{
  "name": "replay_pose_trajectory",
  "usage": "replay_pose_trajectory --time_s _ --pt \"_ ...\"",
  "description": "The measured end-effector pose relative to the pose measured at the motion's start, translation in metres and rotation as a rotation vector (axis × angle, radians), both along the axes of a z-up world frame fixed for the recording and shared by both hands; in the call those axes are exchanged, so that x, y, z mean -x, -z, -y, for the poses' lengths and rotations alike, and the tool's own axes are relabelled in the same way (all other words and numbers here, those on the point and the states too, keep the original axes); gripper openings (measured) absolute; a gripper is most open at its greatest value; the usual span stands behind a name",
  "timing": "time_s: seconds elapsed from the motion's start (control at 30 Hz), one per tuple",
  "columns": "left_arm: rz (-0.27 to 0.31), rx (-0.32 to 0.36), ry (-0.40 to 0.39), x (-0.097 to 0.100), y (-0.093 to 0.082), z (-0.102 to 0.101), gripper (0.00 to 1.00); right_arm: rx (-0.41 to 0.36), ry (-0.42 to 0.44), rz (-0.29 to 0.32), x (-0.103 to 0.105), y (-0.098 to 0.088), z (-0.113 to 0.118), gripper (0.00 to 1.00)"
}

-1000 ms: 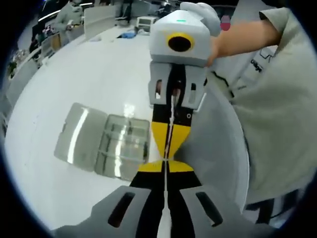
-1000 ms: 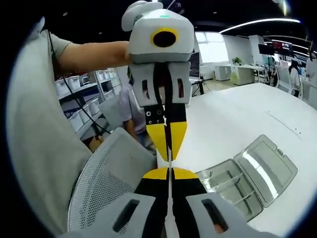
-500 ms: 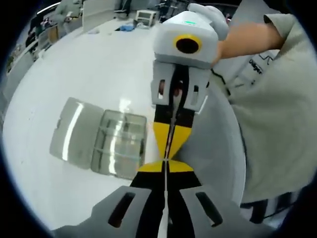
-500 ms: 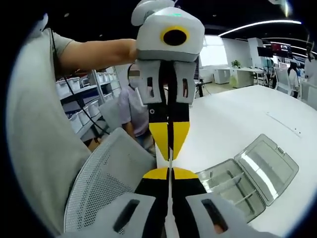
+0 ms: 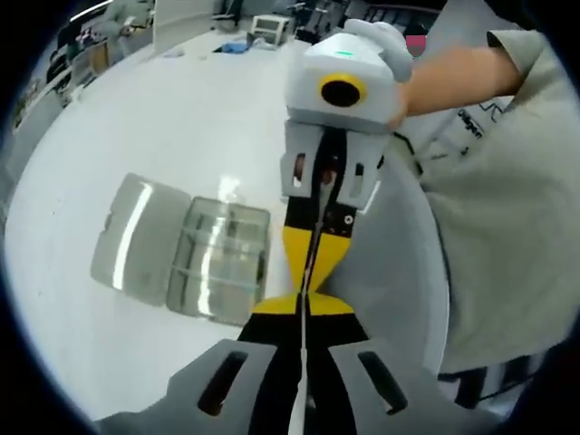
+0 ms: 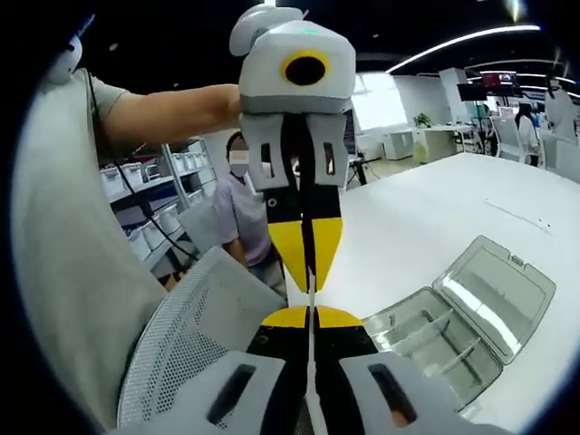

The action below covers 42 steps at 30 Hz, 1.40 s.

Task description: Insert the divider into the dual guide fixture by aligning both edges with the guide slots and pushing it downward to the bottom, including one-sided entry, uneven engagement, binding, and posture correction.

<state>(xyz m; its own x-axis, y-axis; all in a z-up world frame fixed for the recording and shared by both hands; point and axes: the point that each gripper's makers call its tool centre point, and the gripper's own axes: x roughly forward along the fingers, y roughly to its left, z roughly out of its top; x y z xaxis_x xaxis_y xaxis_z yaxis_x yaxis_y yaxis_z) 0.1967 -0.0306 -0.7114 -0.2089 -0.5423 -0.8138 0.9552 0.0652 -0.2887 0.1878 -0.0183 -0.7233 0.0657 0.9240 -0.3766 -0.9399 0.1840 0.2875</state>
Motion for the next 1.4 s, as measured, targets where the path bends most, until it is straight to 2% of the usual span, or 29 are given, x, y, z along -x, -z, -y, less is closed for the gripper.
replay_pose_trajectory --time_s 0.37,0.47,0.5,0.67,0.77,0.9,1.0,1.17,1.3,1.4 --pt "0.024 -0.019 0.044 0.000 0.001 0.003 0.00 0.018 0.019 -0.012 -0.003 0.002 0.003 0.00" --pt "0.042 -0.054 0.061 -0.004 0.004 0.000 0.00 0.032 0.023 0.004 -0.005 0.001 0.004 0.01" --pt "0.063 -0.084 0.079 -0.006 0.007 -0.004 0.00 0.041 0.031 0.001 -0.007 0.002 0.006 0.02" --pt "0.063 -0.114 0.067 -0.013 0.010 -0.009 0.00 0.065 0.070 0.029 -0.014 0.004 0.015 0.12" --pt "0.107 -0.154 0.077 -0.023 0.014 -0.014 0.00 0.077 0.082 0.041 -0.015 0.004 0.022 0.14" --pt "0.128 -0.186 0.058 -0.033 0.017 -0.014 0.00 0.093 0.093 0.055 -0.016 0.004 0.029 0.16" --pt "0.142 -0.215 0.036 -0.041 0.020 -0.012 0.00 0.111 0.109 0.056 -0.019 0.005 0.034 0.21" --pt "0.184 -0.263 0.022 -0.053 0.029 -0.012 0.00 0.147 0.134 0.095 -0.021 0.004 0.043 0.28" --pt "0.199 -0.283 0.013 -0.058 0.034 -0.008 0.00 0.209 0.147 0.142 -0.021 0.007 0.054 0.35" --pt "0.218 -0.295 0.018 -0.061 0.039 -0.006 0.00 0.217 0.160 0.152 -0.020 0.005 0.059 0.38"
